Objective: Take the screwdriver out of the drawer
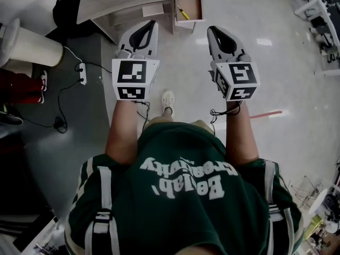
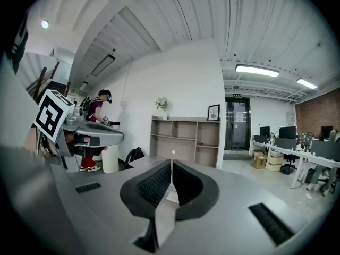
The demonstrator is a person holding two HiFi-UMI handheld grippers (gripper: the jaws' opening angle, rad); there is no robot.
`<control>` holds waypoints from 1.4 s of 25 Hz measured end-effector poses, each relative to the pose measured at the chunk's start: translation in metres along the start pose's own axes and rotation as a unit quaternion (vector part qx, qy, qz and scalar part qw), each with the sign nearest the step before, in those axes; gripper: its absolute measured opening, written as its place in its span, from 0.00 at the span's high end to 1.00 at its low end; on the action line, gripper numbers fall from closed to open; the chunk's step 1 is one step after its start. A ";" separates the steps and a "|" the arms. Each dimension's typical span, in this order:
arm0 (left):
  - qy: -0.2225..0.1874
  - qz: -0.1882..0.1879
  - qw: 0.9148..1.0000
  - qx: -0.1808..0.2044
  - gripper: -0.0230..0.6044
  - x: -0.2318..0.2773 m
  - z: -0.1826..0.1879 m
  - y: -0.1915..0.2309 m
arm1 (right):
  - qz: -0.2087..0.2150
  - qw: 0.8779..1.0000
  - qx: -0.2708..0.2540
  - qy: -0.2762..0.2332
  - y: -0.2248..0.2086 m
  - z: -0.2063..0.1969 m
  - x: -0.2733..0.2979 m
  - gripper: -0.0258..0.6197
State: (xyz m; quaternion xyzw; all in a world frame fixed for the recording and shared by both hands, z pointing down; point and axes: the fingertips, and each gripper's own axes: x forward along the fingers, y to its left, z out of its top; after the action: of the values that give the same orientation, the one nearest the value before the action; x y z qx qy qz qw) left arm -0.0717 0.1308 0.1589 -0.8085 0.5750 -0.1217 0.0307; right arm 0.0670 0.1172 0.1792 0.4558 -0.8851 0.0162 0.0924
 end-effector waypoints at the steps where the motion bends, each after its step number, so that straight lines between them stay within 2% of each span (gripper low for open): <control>1: -0.001 -0.005 1.000 0.001 0.93 0.007 0.000 0.006 | -0.005 1.000 0.001 0.000 -0.002 0.002 0.009 0.91; 5: -0.009 -0.031 0.999 0.006 0.93 0.035 0.003 0.028 | -0.027 1.000 0.000 -0.001 -0.009 0.011 0.043 0.90; 10: -0.018 -0.046 0.999 0.013 0.93 0.067 0.001 0.045 | -0.037 0.999 -0.004 0.000 -0.015 0.013 0.075 0.90; 19: -0.017 -0.073 0.997 0.012 0.93 0.107 0.000 0.062 | -0.062 0.998 0.005 0.012 -0.031 0.015 0.107 0.90; 23: -0.018 -0.082 0.996 0.013 0.93 0.118 -0.004 0.064 | -0.077 0.997 -0.012 0.020 -0.037 0.010 0.115 0.90; 35: -0.016 -0.076 0.997 0.016 0.93 0.143 -0.009 0.070 | -0.060 0.998 -0.016 0.029 -0.051 0.007 0.143 0.90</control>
State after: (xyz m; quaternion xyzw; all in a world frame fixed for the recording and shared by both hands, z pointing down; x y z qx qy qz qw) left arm -0.0943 -0.0266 0.1772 -0.8512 0.5091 -0.1198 0.0433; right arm 0.0265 -0.0280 0.1949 0.5055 -0.8535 0.0094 0.1259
